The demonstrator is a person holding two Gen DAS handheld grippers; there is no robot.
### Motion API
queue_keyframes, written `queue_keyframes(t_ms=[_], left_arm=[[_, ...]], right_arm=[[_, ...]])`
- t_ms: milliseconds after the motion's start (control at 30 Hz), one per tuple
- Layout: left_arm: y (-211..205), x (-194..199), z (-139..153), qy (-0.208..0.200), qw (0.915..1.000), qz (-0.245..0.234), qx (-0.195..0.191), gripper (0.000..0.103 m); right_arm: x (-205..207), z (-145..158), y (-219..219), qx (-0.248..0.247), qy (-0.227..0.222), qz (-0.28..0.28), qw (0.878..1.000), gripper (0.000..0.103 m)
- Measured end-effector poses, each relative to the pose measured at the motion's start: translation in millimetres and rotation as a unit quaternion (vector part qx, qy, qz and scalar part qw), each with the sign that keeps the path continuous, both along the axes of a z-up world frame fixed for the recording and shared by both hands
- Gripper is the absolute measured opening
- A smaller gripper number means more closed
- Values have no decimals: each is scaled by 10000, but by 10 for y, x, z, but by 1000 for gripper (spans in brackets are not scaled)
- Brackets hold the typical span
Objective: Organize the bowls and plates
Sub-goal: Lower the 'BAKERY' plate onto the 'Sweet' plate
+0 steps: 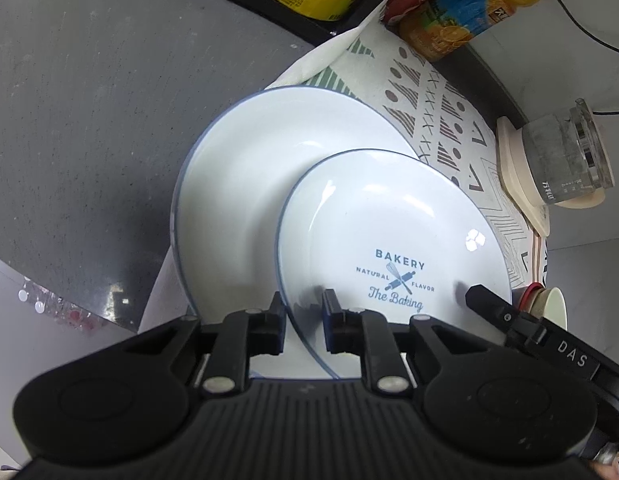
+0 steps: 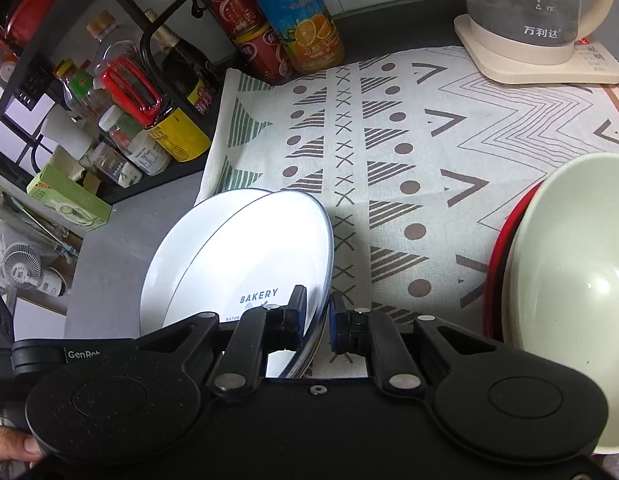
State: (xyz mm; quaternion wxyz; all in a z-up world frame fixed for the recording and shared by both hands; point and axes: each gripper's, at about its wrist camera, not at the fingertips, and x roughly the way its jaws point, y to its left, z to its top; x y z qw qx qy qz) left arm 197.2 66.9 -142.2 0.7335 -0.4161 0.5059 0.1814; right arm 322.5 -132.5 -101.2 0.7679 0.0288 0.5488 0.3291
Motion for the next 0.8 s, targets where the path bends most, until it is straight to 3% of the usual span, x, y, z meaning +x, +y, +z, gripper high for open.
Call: queue_keyframes(t_ms=[600, 800], left_arm=[[51, -7, -143, 37, 9998, -21, -213, 17], [107, -34, -118, 113, 9999, 85, -100, 17]], right_arm=[[-4, -101, 201, -457, -331, 182, 9982, 8], [51, -139, 266, -486, -363, 157, 9980, 9]])
